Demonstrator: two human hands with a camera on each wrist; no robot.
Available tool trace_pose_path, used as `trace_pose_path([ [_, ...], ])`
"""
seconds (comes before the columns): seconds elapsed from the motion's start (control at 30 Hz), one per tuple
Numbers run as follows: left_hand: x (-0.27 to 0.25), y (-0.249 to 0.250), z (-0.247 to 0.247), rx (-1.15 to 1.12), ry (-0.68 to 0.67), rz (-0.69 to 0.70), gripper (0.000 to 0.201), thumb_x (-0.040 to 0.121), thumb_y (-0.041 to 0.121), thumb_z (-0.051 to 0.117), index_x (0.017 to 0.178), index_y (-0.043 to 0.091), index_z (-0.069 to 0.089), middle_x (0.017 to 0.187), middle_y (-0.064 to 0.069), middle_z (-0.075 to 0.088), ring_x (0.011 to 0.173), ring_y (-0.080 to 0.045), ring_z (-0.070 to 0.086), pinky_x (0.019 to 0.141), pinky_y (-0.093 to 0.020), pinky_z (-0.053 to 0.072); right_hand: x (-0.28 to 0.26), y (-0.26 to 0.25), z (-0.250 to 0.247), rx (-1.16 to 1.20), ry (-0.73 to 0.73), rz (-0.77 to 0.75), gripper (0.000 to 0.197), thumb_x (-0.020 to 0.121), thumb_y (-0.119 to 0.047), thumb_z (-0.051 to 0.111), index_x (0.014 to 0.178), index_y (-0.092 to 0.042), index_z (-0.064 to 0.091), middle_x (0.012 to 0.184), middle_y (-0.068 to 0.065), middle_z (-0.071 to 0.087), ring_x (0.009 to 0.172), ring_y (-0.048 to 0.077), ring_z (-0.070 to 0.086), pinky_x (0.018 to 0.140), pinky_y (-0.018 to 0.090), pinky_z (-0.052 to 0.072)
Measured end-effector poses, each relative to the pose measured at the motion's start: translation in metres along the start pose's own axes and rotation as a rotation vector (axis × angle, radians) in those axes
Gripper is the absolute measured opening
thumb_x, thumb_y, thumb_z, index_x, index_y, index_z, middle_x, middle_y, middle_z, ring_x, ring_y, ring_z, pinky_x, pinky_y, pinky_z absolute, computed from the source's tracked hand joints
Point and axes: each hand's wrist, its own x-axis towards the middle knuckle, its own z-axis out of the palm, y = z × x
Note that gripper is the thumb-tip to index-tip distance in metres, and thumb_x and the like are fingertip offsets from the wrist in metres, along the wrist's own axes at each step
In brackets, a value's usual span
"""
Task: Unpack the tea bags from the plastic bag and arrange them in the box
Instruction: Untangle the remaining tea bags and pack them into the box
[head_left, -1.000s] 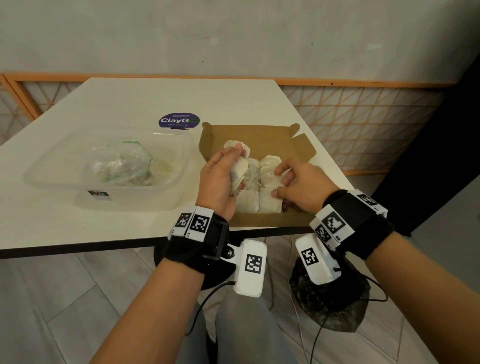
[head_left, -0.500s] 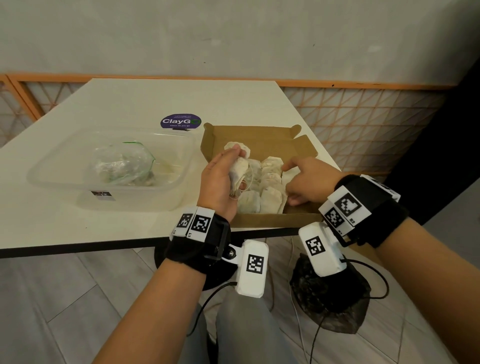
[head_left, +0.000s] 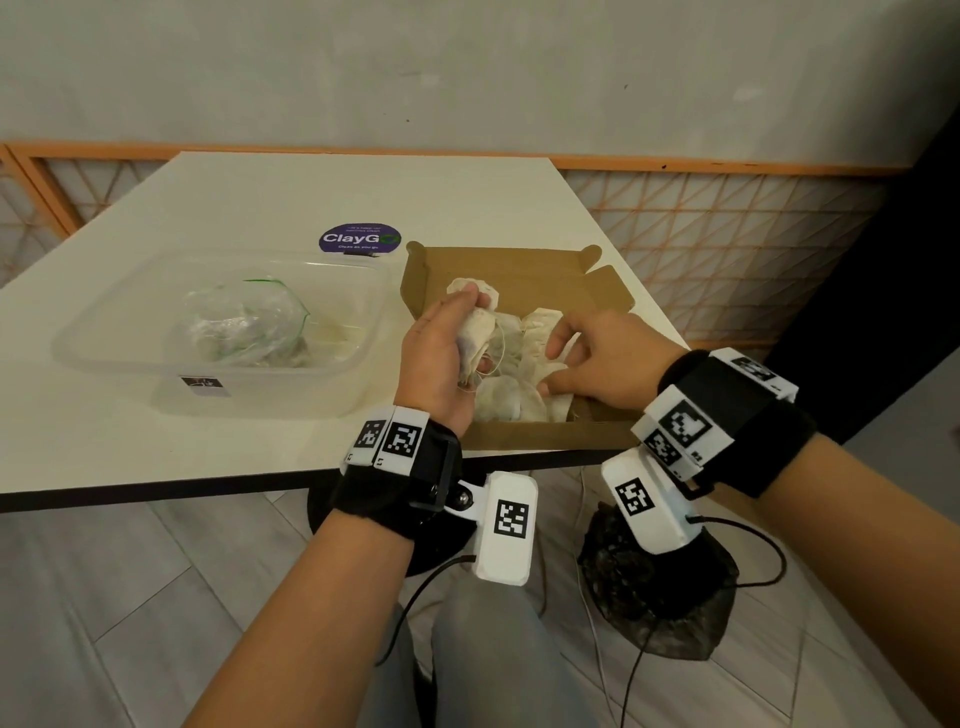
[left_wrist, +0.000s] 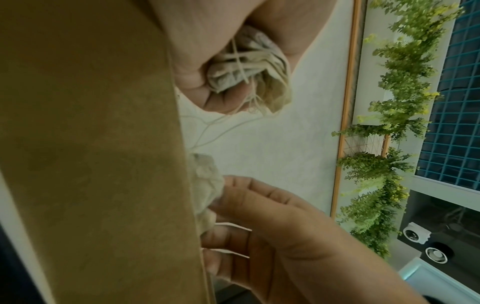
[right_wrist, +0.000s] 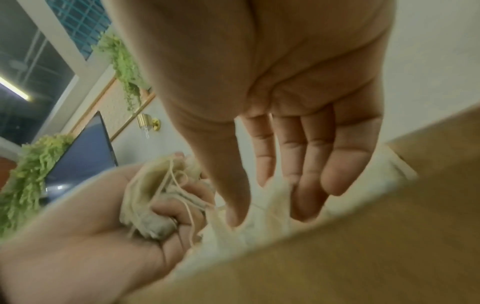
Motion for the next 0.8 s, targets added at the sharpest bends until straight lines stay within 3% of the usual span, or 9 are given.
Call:
trace_pose_path([
  [0.1,0.001,-0.001,0.0,0.025,0.004,0.011,0.022,0.092,0.02,0.055,0.071,0.016,0.059,0.066,0.003,0.055,0.052,-0.008,0.051,0.045,-0.019,0.038,-0.008,-0.002,0.0,0.023,-0.013,-0.022,0.048,0.071,-0.048,0.073,0.106,-0.022,0.054,0.092,0.002,0.061,0.077,0.012,0.056,0.066,0.023,0.044],
  [0.2,0.002,-0.002,-0.001,0.052,0.009,0.006,0.021,0.092,0.022,0.055,0.072,0.018,0.059,0.069,0.002,0.054,0.056,-0.01,0.05,0.05,-0.023,0.037,-0.013,-0.003,0.009,-0.046,0.011,-0.023,0.075,0.065,-0.061,0.07,0.124,-0.022,0.045,0.101,-0.002,0.055,0.093,0.013,0.054,0.076,0.026,0.045],
  [0.3,0.002,-0.002,-0.001,0.037,0.003,0.006,0.021,0.092,0.022,0.055,0.073,0.017,0.058,0.068,0.002,0.053,0.054,-0.009,0.051,0.048,-0.021,0.039,-0.013,-0.003,0.014,-0.005,0.069,-0.01,0.087,0.064,-0.06,0.072,0.133,-0.019,0.037,0.11,0.001,0.054,0.103,0.017,0.053,0.078,0.024,0.039],
  [0.37,0.002,-0.002,-0.001,0.015,0.0,0.009,0.021,0.093,0.02,0.054,0.072,0.016,0.058,0.066,0.002,0.054,0.05,-0.008,0.052,0.045,-0.019,0.039,-0.013,-0.004,0.019,-0.019,0.109,-0.012,0.073,0.069,-0.049,0.074,0.125,-0.018,0.04,0.11,0.004,0.056,0.096,0.017,0.052,0.072,0.024,0.038],
  [0.47,0.001,-0.001,0.001,0.015,0.018,0.003,0.023,0.093,0.02,0.054,0.07,0.016,0.058,0.061,0.003,0.053,0.046,-0.007,0.05,0.041,-0.018,0.037,-0.012,-0.001,0.03,-0.021,0.177,-0.024,0.047,0.073,-0.038,0.074,0.106,-0.019,0.046,0.093,0.005,0.058,0.08,0.018,0.052,0.059,0.026,0.037],
  [0.67,-0.002,0.001,0.002,-0.019,0.027,-0.006,0.02,0.092,0.018,0.056,0.073,0.015,0.059,0.065,0.002,0.054,0.049,-0.008,0.052,0.042,-0.018,0.039,-0.012,0.013,0.031,0.181,0.226,-0.018,0.019,0.076,-0.023,0.074,0.087,-0.013,0.064,0.077,0.0,0.056,0.07,0.013,0.049,0.053,0.01,0.035],
  [0.8,-0.004,0.002,0.002,-0.027,0.029,0.006,0.017,0.093,0.016,0.054,0.076,0.014,0.057,0.069,0.001,0.053,0.045,-0.006,0.051,0.04,-0.015,0.037,-0.013,0.012,0.016,0.274,0.204,-0.081,0.009,0.076,-0.017,0.074,0.081,-0.017,0.066,0.071,-0.001,0.057,0.063,0.011,0.05,0.06,0.02,0.042],
])
